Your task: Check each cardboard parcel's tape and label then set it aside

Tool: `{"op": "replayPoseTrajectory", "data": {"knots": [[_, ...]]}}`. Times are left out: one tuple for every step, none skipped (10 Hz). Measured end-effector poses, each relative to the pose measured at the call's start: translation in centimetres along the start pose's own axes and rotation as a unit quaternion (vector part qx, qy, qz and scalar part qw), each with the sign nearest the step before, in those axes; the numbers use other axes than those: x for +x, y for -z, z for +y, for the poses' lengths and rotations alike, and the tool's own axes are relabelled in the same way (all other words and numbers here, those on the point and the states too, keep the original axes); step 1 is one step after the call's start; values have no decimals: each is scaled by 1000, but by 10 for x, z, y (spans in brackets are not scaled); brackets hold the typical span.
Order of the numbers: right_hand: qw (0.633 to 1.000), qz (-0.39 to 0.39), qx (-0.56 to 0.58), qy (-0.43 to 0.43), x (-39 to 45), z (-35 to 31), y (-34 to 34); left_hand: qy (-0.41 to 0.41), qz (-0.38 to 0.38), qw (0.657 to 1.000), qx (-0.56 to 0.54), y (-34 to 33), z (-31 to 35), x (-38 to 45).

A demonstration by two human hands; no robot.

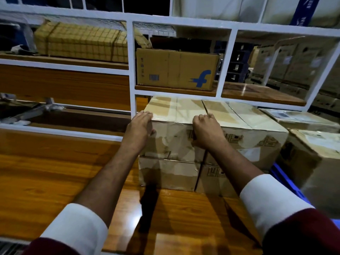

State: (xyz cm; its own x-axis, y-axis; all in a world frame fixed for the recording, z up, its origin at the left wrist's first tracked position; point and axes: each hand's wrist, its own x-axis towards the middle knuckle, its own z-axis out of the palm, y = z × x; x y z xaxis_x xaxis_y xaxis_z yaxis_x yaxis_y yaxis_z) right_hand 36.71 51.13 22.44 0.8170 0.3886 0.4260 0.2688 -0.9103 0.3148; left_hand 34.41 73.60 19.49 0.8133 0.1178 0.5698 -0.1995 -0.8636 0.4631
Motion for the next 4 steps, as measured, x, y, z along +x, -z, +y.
{"op": "replayPoseTrajectory", "data": {"knots": [[1000, 24, 14, -6, -4, 0, -10, -9, 1, 1000, 10, -4, -1, -2], [999, 10, 35, -12, -4, 1, -10, -12, -20, 998, 51, 1, 5, -3], [999, -4, 50, -5, -12, 5, -3, -21, -61, 992, 104, 8, 10, -8], [998, -4, 52, -17, -34, 2, 12, -54, -44, 986, 150, 17, 20, -25]]}}
